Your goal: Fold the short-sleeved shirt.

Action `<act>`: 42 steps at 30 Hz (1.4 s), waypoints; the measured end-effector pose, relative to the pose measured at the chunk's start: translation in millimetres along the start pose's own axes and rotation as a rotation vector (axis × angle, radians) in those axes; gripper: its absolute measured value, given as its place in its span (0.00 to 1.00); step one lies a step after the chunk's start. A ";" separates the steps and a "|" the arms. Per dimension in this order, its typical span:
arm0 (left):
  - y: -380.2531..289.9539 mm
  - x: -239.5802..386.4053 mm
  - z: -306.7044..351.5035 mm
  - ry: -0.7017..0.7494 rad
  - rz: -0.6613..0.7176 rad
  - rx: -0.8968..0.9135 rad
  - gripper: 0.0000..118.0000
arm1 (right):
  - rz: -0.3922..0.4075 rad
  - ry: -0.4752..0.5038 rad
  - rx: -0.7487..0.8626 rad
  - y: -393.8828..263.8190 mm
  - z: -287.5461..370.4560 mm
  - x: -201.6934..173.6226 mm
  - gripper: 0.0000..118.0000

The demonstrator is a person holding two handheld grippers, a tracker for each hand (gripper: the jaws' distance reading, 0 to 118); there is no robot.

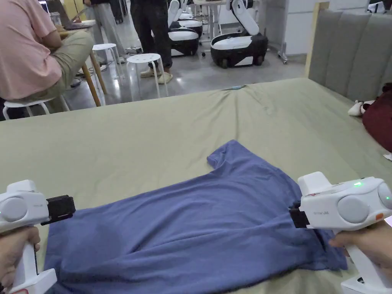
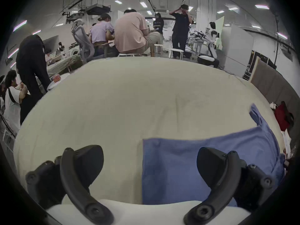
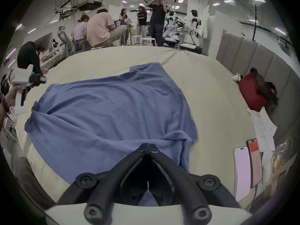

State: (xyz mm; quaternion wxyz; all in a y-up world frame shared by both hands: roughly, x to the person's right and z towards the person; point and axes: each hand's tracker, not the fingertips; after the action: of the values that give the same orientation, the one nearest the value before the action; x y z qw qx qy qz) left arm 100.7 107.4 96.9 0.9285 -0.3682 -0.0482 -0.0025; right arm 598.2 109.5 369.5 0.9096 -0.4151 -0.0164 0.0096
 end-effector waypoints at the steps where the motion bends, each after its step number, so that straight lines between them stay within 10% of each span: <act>1: 0.2 0.1 -13.1 -0.009 0.030 -0.024 0.98 | -0.001 0.003 0.000 0.4 -2.8 1.0 0.00; 5: -8.9 -1.3 -50.7 0.038 0.065 -0.082 0.93 | -0.032 0.027 0.000 -2.2 -8.1 7.2 0.00; 9: -16.1 5.8 -42.2 0.035 0.002 -0.082 0.64 | -0.004 0.015 -0.016 -1.5 -6.6 8.6 0.00; 12: -13.2 13.4 -19.8 -0.014 -0.108 -0.018 0.02 | -0.008 0.016 -0.006 4.8 -1.0 9.4 0.00; 18: -7.4 16.4 9.2 -0.043 -0.127 0.023 0.02 | 0.006 0.005 0.067 56.1 -1.1 8.1 0.02; 22: -4.6 11.1 15.4 -0.061 -0.103 0.037 0.02 | 0.001 -0.015 0.077 105.1 -35.4 24.8 0.99; 36: -4.3 -6.3 -9.5 -0.109 -0.072 0.029 0.02 | 0.010 -0.134 -0.140 180.6 -193.7 81.4 0.80; 42: -5.0 -2.7 -14.1 -0.100 -0.090 0.021 0.02 | -0.038 -0.104 -0.173 162.5 -208.9 87.5 0.53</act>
State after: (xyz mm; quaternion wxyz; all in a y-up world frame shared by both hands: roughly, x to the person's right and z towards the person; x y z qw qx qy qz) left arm 99.1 94.1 89.8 0.9277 -0.3555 -0.1110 -0.0253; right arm 692.9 61.0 111.9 0.8683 -0.4906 -0.0723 0.0122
